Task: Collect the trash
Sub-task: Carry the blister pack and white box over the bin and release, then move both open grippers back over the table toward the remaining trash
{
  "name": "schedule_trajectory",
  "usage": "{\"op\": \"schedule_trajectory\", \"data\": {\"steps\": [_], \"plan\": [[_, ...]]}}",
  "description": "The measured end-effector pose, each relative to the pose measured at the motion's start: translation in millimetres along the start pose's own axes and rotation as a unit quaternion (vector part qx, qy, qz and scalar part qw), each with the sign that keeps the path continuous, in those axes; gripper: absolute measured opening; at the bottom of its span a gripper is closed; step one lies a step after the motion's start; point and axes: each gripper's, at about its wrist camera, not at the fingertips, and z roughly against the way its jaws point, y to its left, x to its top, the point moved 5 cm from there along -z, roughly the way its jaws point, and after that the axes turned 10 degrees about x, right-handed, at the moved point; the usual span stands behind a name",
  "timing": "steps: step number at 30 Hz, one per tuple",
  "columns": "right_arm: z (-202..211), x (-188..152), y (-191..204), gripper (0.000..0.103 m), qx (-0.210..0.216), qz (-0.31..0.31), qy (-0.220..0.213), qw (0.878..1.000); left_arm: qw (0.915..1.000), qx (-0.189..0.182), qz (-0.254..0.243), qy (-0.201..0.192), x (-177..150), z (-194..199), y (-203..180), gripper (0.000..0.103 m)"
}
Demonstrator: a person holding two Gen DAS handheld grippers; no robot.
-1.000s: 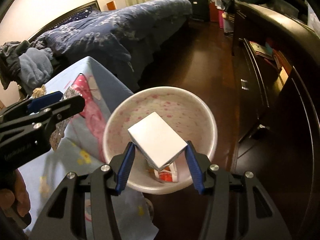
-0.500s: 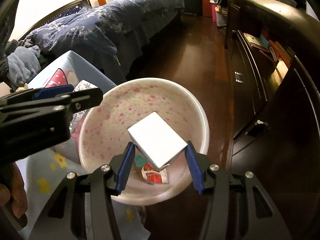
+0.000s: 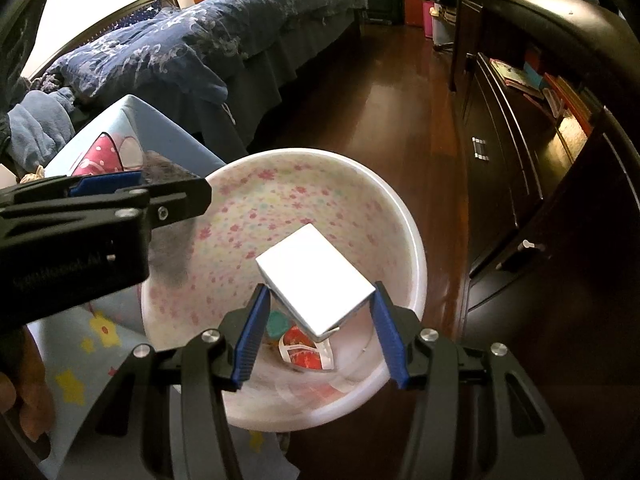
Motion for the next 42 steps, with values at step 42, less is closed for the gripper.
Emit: {"op": "schedule_trajectory", "data": {"steps": [42], "plan": [[41,13,283,0.076,0.143,0.245,-0.026,0.958,0.9264,0.298,0.216,-0.080,-114,127,316,0.099]]}}
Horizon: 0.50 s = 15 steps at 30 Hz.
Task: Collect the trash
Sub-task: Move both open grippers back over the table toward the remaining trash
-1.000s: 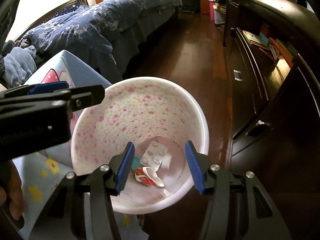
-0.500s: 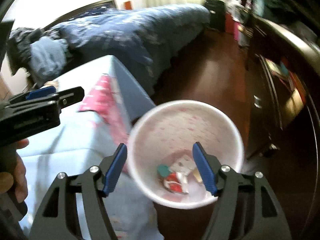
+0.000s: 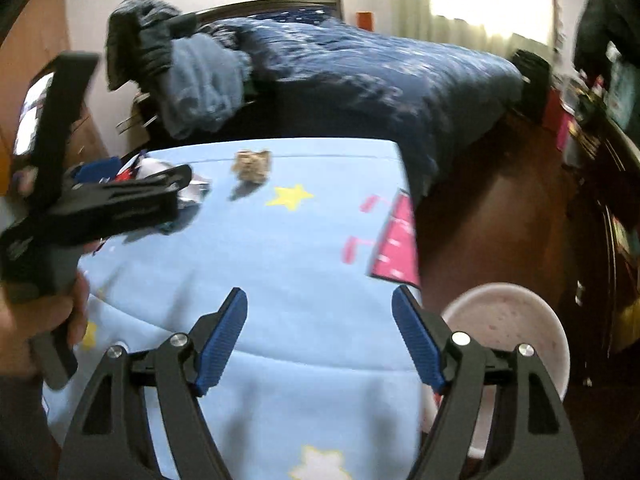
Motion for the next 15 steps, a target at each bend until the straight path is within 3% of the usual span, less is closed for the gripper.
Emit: {"op": "schedule_trajectory", "data": {"steps": [8,15], "plan": [[-26,20,33,0.076,0.007,0.045,0.011,0.999,0.9990,-0.019,-0.005,0.039,0,-57,13,0.099],[-52,35,42,0.076,0.013,0.059,0.020,0.998,0.9987,-0.029,-0.020,0.037,0,-76,9,0.099]]}}
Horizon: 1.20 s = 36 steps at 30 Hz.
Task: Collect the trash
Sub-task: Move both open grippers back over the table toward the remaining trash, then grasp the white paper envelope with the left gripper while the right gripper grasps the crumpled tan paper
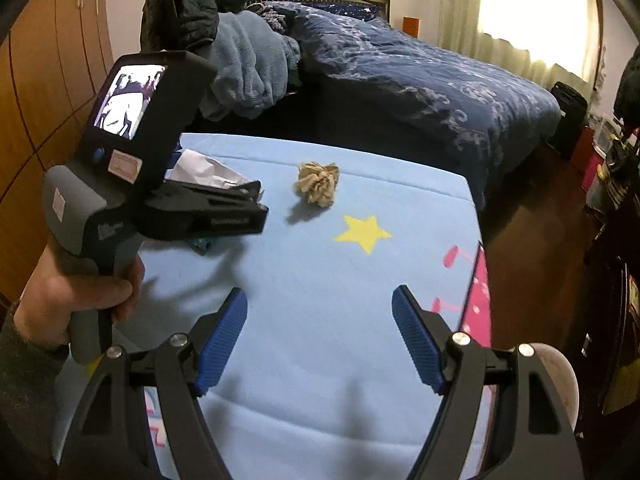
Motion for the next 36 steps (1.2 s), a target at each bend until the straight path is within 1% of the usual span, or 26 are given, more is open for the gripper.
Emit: {"op": "schedule_trajectory", "data": {"steps": [1,4,6,9,11,14,16,20,23,26,29,32,34,36], "plan": [[-2,1,1,0.076,0.001,0.001,0.000,1.000,0.9999,-0.010,0.007,-0.003,0,0,2,0.098],[-7,5,4,0.076,0.004,0.003,0.002,1.000,0.9987,-0.035,0.033,-0.017,2,4,10,0.090],[-11,7,6,0.076,0.006,0.005,0.003,1.000,0.9981,-0.040,0.039,-0.026,5,8,14,0.081],[-13,8,9,0.076,0.010,0.008,0.004,1.000,0.9968,-0.053,0.049,-0.035,7,16,21,0.075],[-13,8,9,0.076,0.012,0.009,0.003,1.000,0.9959,-0.060,0.057,-0.037,7,21,28,0.075],[-13,8,10,0.076,0.015,0.009,0.003,1.000,0.9950,-0.060,0.066,-0.045,4,29,39,0.075],[-14,8,9,0.076,0.016,0.008,0.003,1.000,0.9944,-0.059,0.073,-0.047,3,31,46,0.075],[-19,10,7,0.076,0.015,0.004,0.003,1.000,0.9927,-0.071,0.087,-0.045,3,34,55,0.075],[-28,15,3,0.076,0.022,-0.005,0.001,1.000,0.9934,-0.064,0.083,-0.047,1,35,56,0.075],[-46,27,-6,0.076,0.023,-0.018,0.003,1.000,0.9939,-0.058,0.081,-0.046,0,34,54,0.075],[-68,44,-16,0.076,0.015,-0.030,0.004,0.999,0.9943,-0.054,0.081,-0.044,-2,33,54,0.075],[-89,60,-22,0.076,0.017,-0.041,0.007,0.999,0.9946,-0.048,0.080,-0.044,-2,32,56,0.075],[-103,70,-24,0.076,0.008,-0.043,0.011,0.999,0.9945,-0.047,0.082,-0.044,-2,31,57,0.075],[-115,77,-24,0.072,0.004,-0.042,0.016,0.999,0.9944,-0.048,0.083,-0.044,-2,30,57,0.075]]}}
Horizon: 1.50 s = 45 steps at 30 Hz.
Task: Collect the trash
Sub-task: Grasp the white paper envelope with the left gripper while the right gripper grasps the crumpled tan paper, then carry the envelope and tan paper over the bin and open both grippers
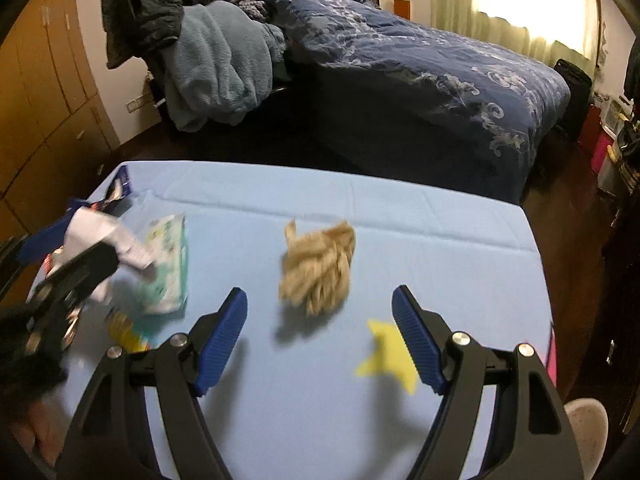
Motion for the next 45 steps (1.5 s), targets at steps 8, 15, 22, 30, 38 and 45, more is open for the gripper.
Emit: {"op": "schedule_trajectory", "data": {"steps": [8,15,22,30,38,45], "plan": [[0,-7,-4,0.017,0.004,-0.011,0.008,1.000,1.0000,0.005,0.006,0.005,-2,-4,4,0.075],[29,-28,-10,0.017,-0.007,-0.013,0.001,1.000,0.9999,0.007,0.009,0.007,-7,4,5,0.075],[51,-52,-16,0.017,-0.008,-0.028,0.004,1.000,0.9999,0.005,0.012,0.006,-16,21,2,0.075],[78,-80,-13,0.017,0.001,-0.040,-0.003,0.999,0.9999,-0.007,0.009,0.009,-28,41,-10,0.075],[107,-107,-11,0.017,0.011,-0.051,-0.008,0.999,0.9996,-0.024,-0.001,0.018,-46,59,-32,0.075],[140,-131,-24,0.018,0.006,-0.069,-0.021,0.997,0.9985,-0.045,-0.022,0.021,-55,73,-65,0.075]]}}
